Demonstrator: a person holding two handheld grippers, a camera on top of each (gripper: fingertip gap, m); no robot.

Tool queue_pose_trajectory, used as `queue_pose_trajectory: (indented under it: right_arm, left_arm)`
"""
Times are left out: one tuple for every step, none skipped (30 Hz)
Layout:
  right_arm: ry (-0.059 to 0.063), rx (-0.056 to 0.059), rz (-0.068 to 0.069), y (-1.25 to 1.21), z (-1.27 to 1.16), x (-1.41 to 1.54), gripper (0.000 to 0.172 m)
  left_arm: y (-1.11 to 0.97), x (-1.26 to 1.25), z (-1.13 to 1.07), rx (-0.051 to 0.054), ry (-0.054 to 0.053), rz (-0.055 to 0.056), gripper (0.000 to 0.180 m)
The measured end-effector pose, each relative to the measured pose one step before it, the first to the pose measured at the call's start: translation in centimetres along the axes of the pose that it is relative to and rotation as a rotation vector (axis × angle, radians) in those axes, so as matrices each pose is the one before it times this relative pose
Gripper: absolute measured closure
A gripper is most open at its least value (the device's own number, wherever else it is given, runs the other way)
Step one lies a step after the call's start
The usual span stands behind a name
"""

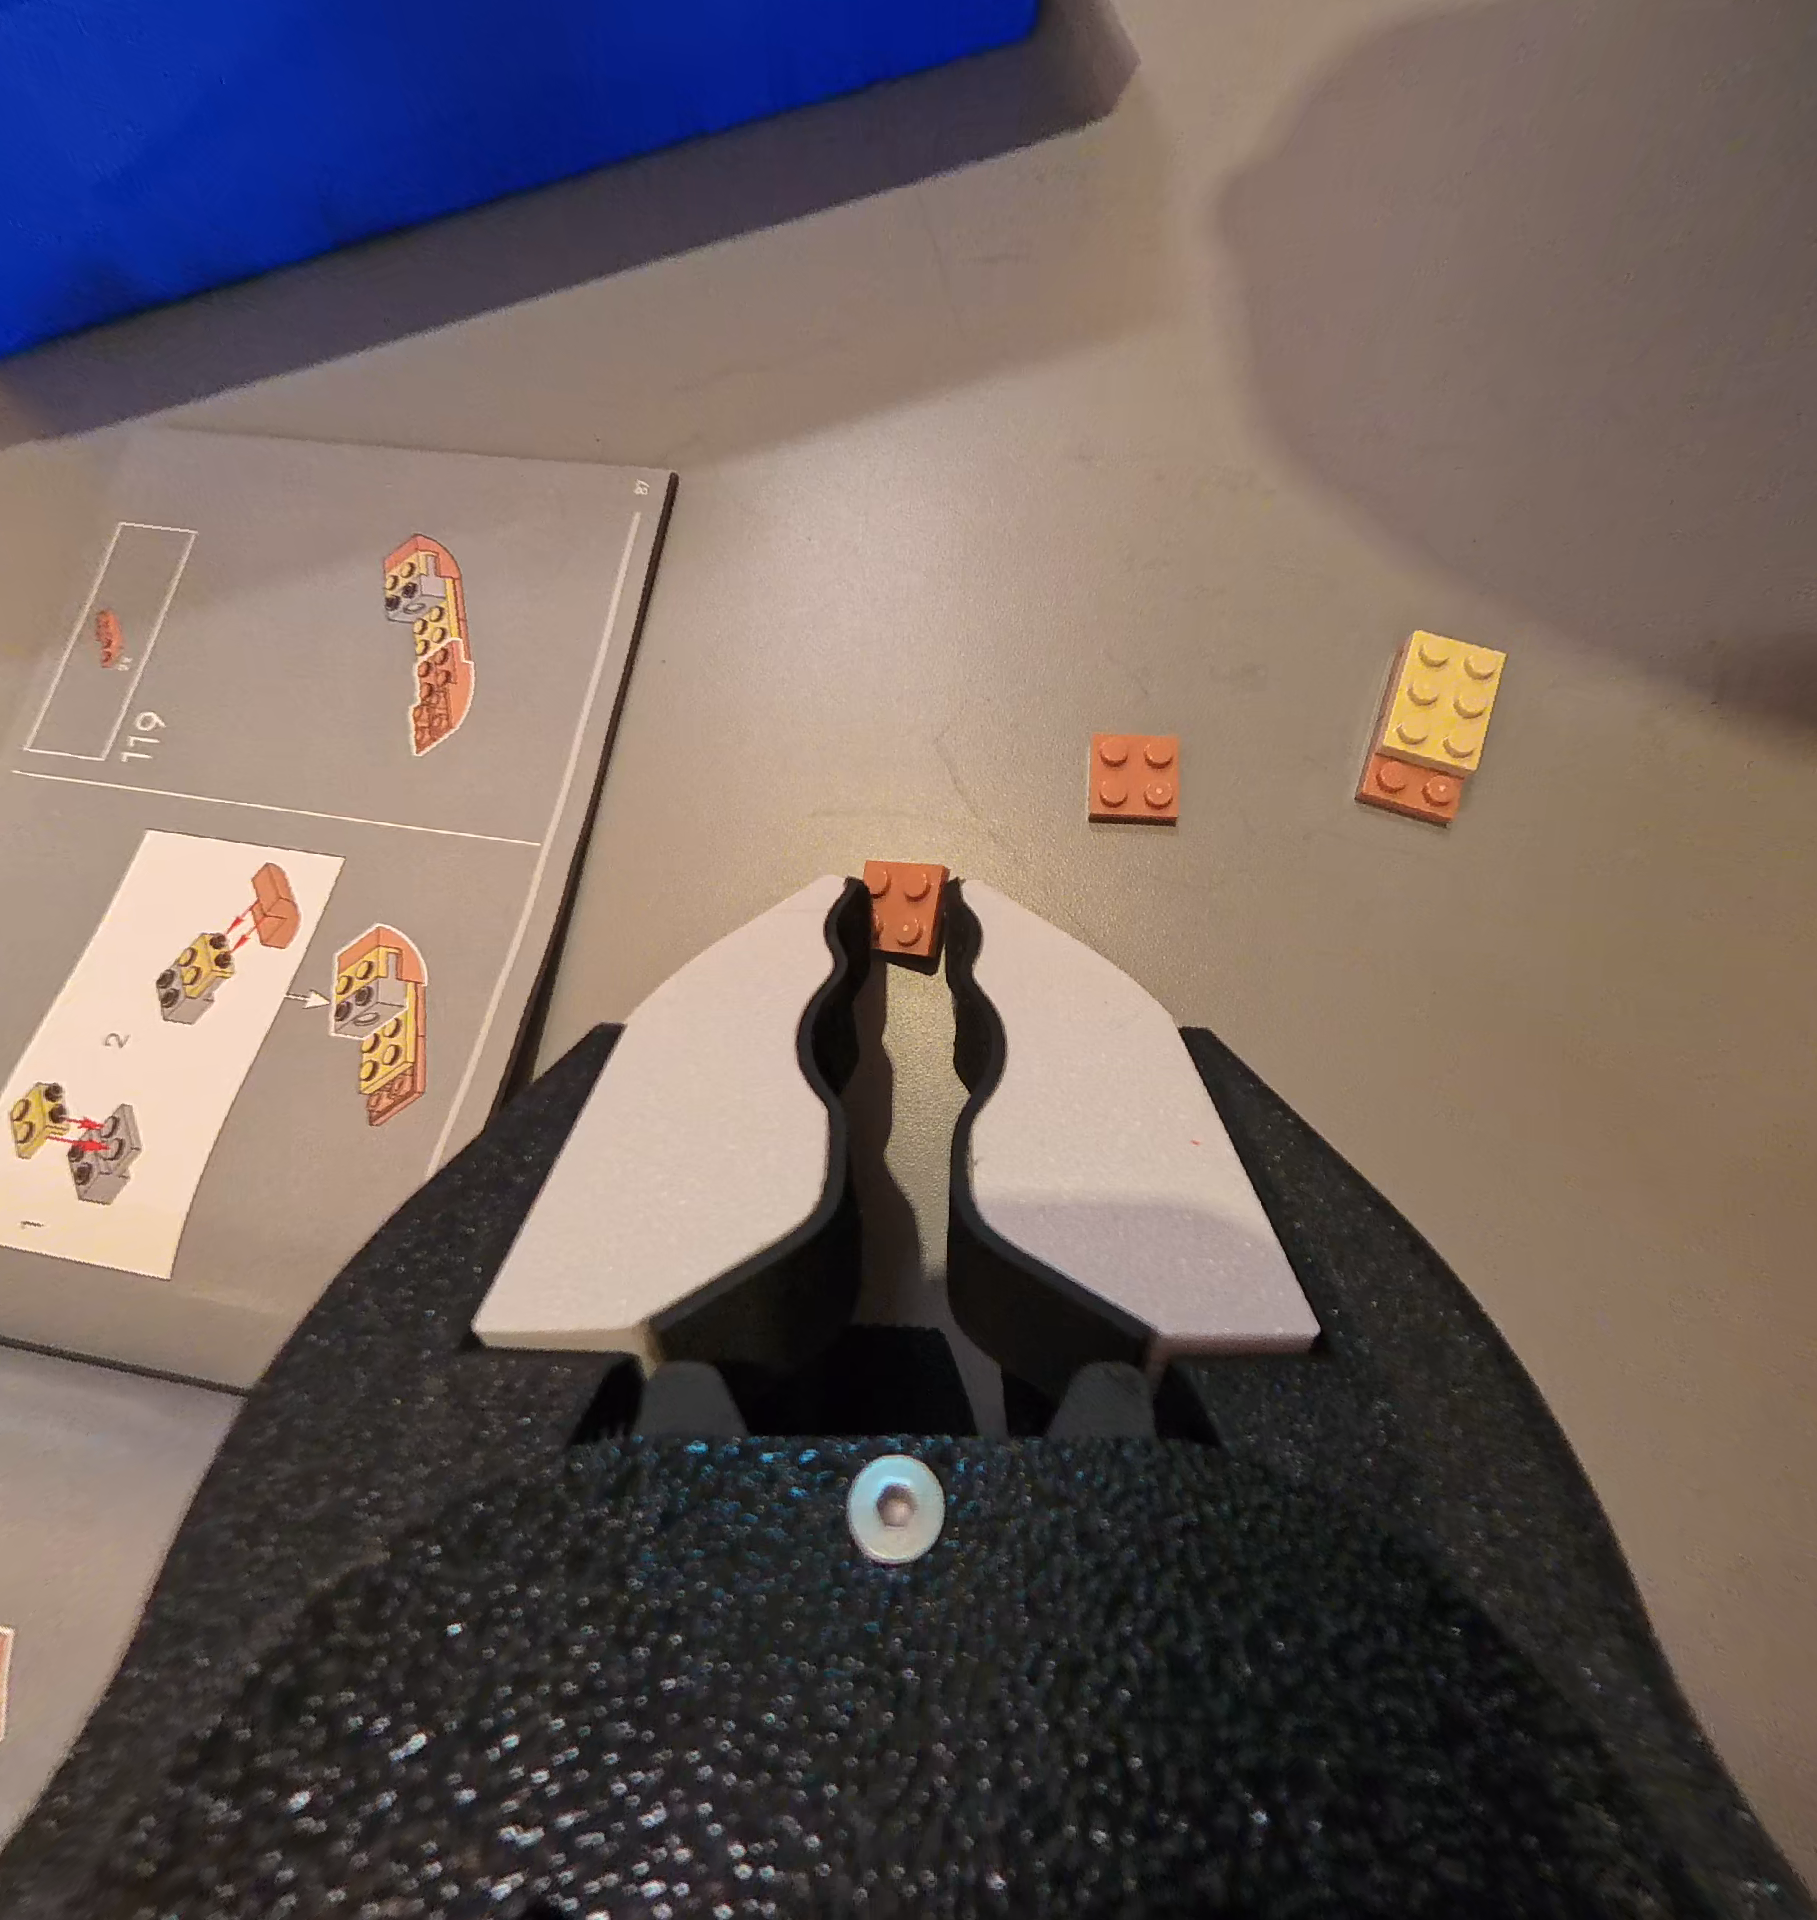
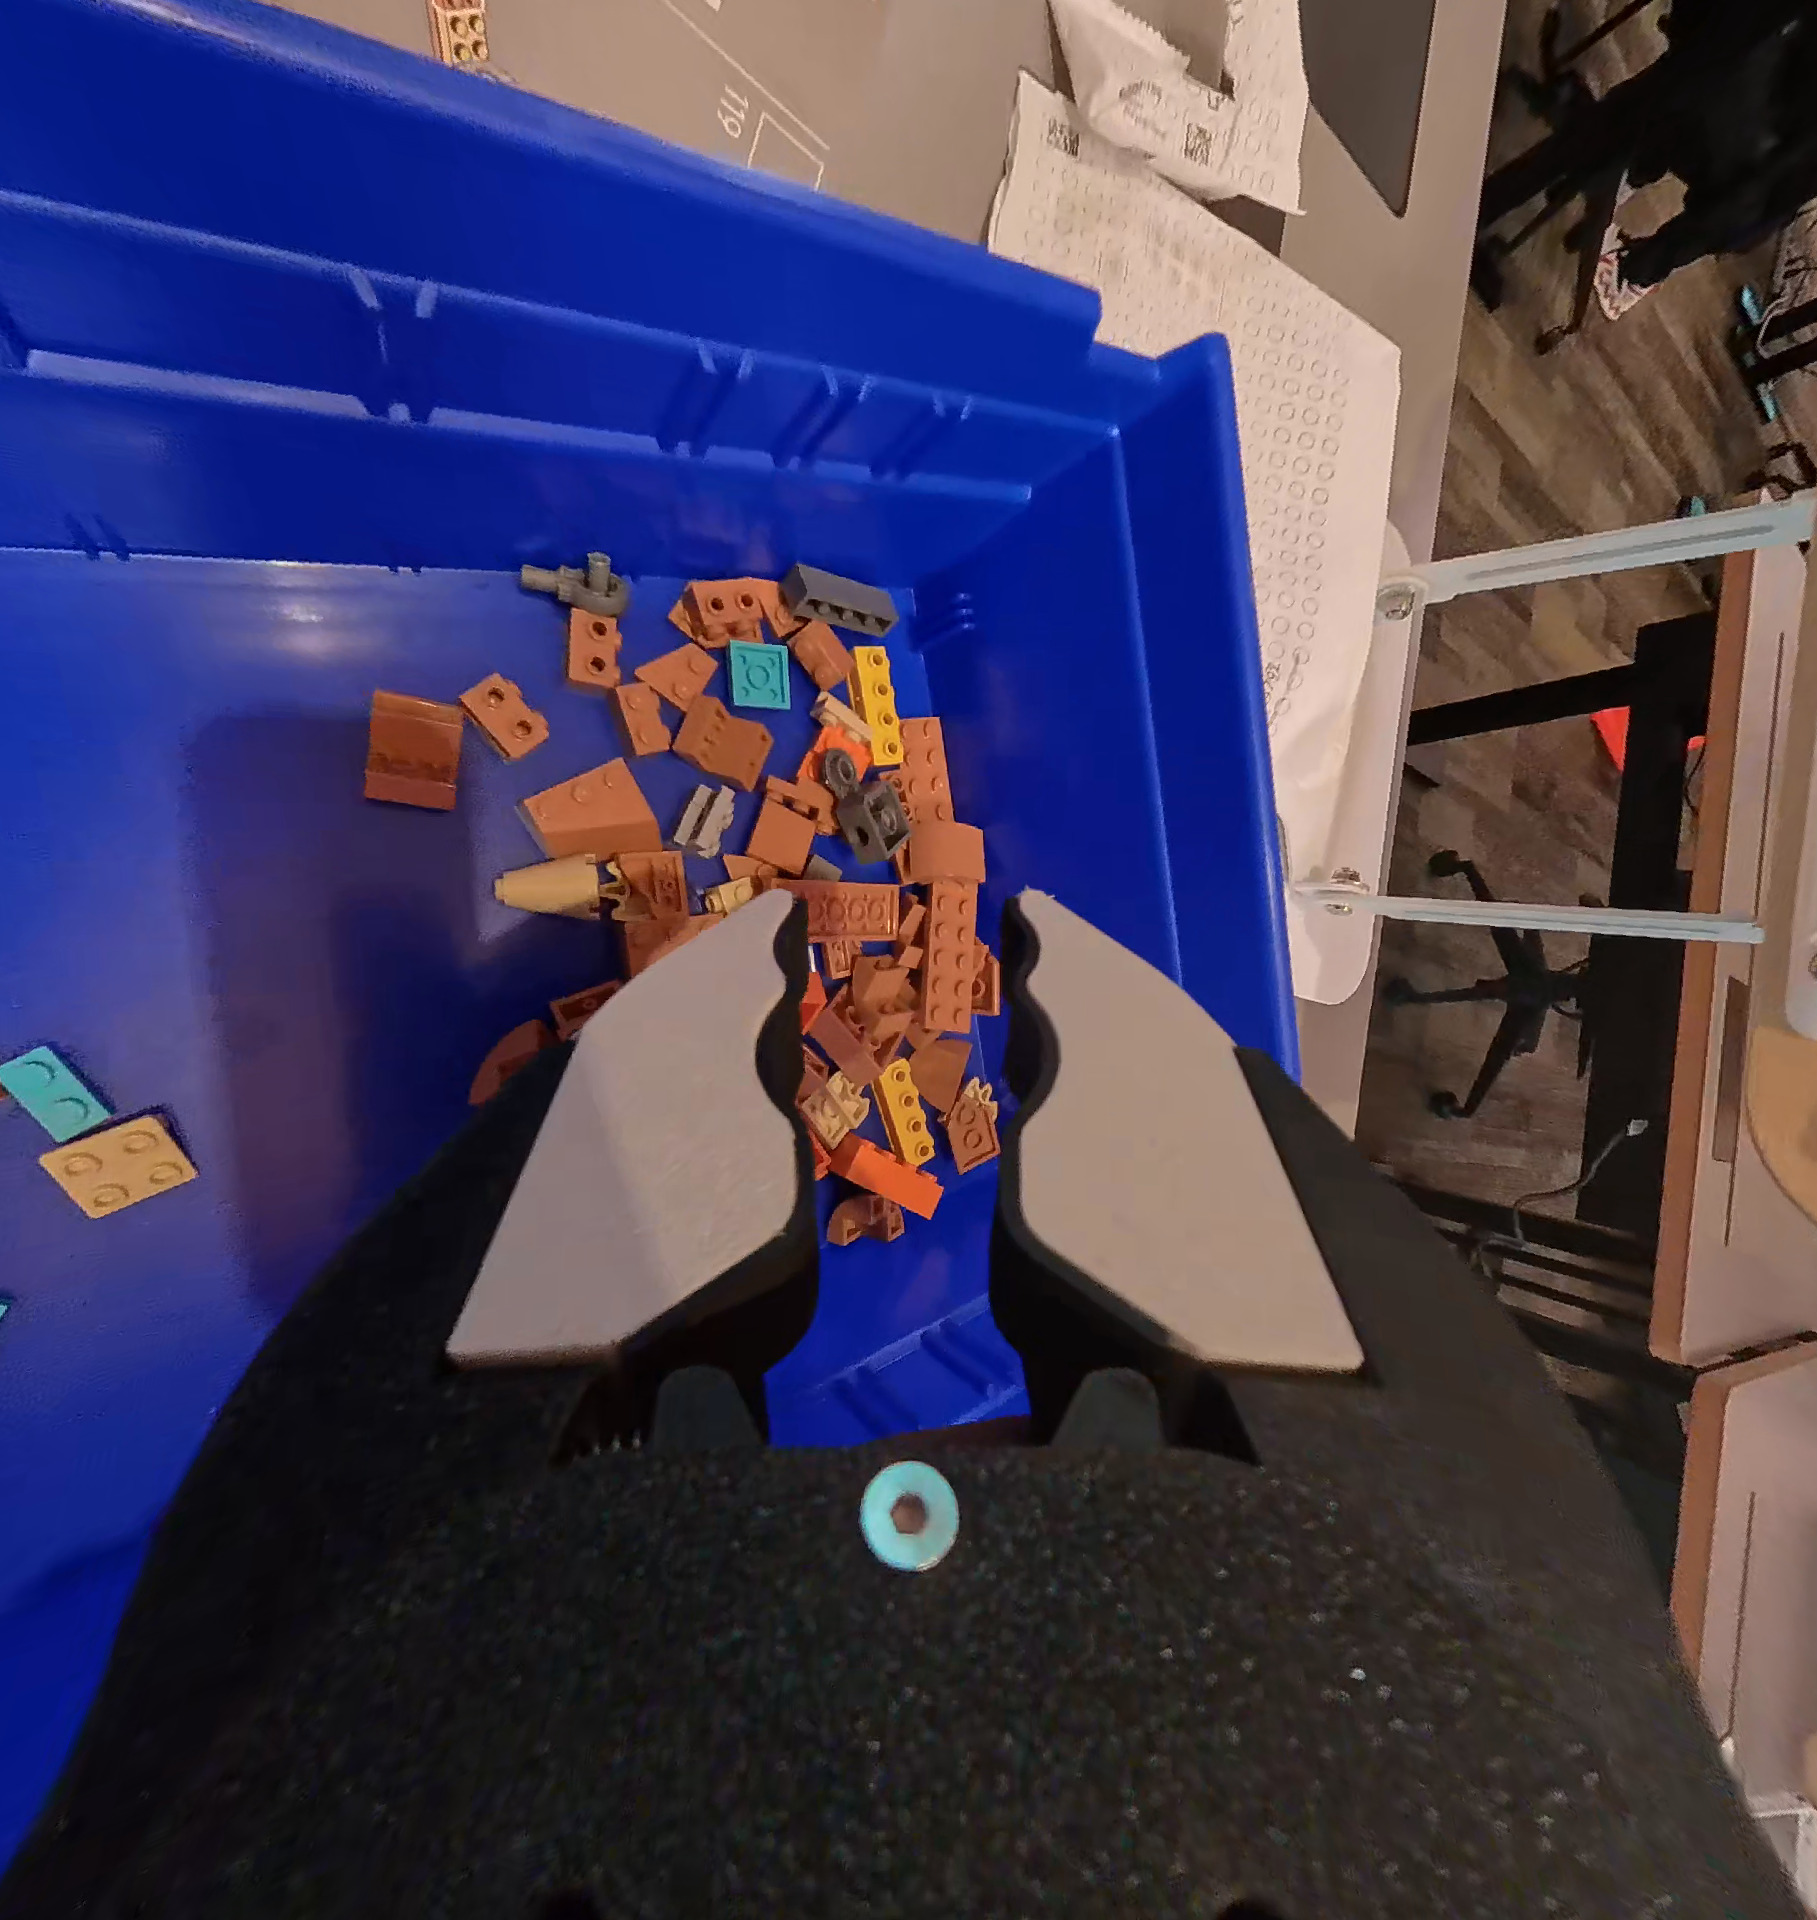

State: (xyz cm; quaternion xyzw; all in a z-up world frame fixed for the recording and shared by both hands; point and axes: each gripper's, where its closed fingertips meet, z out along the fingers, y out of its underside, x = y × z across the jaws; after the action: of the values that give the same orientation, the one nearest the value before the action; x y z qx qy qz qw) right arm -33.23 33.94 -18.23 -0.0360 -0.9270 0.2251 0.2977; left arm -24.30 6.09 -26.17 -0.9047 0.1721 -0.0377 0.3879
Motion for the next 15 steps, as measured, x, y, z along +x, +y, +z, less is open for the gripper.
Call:
queue_pose_trajectory:
  right_arm:
    - [0.0021, 0.001, -0.0024, -0.097, -0.028, 0.003, 0.136]
    - [0.0042, 0.0043, -0.0017, -0.164, -0.01, 0.018, 0.137]
    - [0.0011, 0.0106, 0.0004, -0.278, -0.027, -0.015, 0.137]
    - [-0.0041, 0.0153, 0.0026, -0.365, -0.027, -0.108, 0.137]
    - [-0.0081, 0.0165, 0.0028, -0.378, -0.009, -0.168, 0.137]
    - [-0.0078, 0.0134, 0.001, -0.31, 0.02, -0.176, 0.137]
    - [-0.0065, 0.0072, -0.0005, -0.191, 0.075, -0.157, 0.137]
    - [-0.007, 0.0014, 0.0016, -0.057, 0.113, -0.154, 0.137]
    - [-0.0088, -0.0029, 0.0052, 0.045, 0.144, -0.151, 0.137]
    - [-0.0061, -0.0055, 0.0064, 0.11, 0.152, -0.097, 0.137]
    - [-0.0016, -0.0063, 0.0061, 0.117, 0.12, 0.006, 0.137]
    - [0.0006, -0.0055, 0.0066, 0.066, 0.076, 0.042, 0.137]
    - [-0.0006, -0.0037, 0.0076, 0.046, 0.077, 0.027, 0.137]
    - [-0.0045, -0.0026, 0.0072, 0.022, 0.103, -0.044, 0.137]
    - [-0.003, -0.0116, -0.0001, 0.129, 0.119, -0.045, 0.138]
  left_arm:
    - [0.004, 0.002, -0.005, 0.0002, 0.0, 0.0002, 0.167]
    - [-0.002, 0.002, 0.001, 0.0001, 0.0002, 0.0, 0.167]
    - [0.006, 0.007, -0.007, 0.0, 0.0002, -0.0002, 0.167]
    - [0.003, -0.005, -0.002, 0.0, 0.0001, -0.0004, 0.167]
    - [0.0, 0.005, 0.0, 0.0, 0.0002, -0.0004, 0.167]
    - [-0.003, 0.0, 0.002, 0.0002, -0.0001, -0.0001, 0.167]
    - [0.007, 0.005, -0.007, -0.0001, 0.0002, 0.0001, 0.167]
    - [0.002, 0.0, -0.002, 0.0, 0.0004, -0.0005, 0.167]
    - [0.004, 0.004, -0.003, -0.0001, 0.0005, -0.001, 0.167]
    - [0.007, -0.005, -0.005, -0.0001, 0.0006, -0.0008, 0.167]
    - [0.003, -0.002, -0.002, 0.0, 0.0003, -0.0006, 0.167]
    - [0.001, 0.005, -0.001, -0.0001, 0.0002, -0.0004, 0.167]
    - [-0.002, -0.001, 0.004, -0.0001, 0.0005, -0.0008, 0.167]
    - [0.009, -0.012, -0.007, -0.0001, 0.0005, -0.0014, 0.167]
    - [0.0, 0.004, 0.003, -0.0003, 0.0006, -0.0012, 0.167]
